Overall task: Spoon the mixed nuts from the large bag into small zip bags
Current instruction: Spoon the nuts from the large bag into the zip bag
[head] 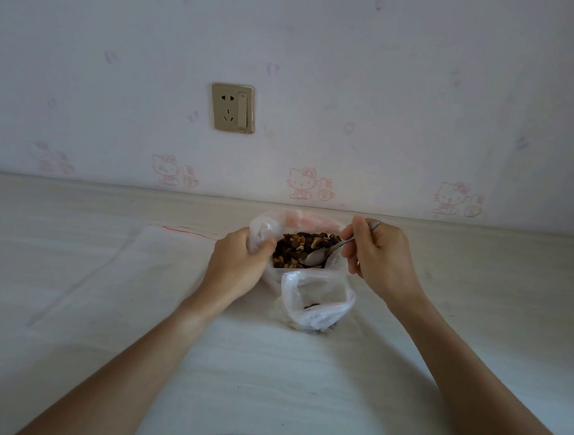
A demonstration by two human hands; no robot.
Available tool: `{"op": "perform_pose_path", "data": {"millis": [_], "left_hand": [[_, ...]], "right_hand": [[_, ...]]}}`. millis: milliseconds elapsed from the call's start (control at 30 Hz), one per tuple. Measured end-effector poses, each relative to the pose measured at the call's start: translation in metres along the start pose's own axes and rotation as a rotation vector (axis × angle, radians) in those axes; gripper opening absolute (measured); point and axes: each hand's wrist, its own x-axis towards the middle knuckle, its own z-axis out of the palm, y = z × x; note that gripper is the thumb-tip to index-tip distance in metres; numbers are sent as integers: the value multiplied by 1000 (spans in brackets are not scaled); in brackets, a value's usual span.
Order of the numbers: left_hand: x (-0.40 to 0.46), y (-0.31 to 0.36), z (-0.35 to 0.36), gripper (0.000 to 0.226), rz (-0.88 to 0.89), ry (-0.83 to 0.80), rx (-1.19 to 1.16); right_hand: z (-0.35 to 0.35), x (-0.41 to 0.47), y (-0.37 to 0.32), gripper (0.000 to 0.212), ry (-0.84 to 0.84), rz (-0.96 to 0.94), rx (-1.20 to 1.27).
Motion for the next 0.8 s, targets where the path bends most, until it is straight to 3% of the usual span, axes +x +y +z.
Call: {"op": "perform_pose_path", "data": {"millis": [133, 300, 467, 800], "left_hand": [[-3, 4, -1, 37, -9, 2, -104], [-7, 8, -1, 43, 26, -40, -179], [-7, 8, 0, 46, 26, -80, -234], [-7, 7, 0, 42, 11, -95, -281]], "right_hand": [[-5, 0, 0, 41, -40, 164, 130], [0, 0, -2, 42, 4, 82, -3], [-2, -4, -1, 35, -94, 277, 193], [-3, -3, 2, 31, -152, 429, 374]]}}
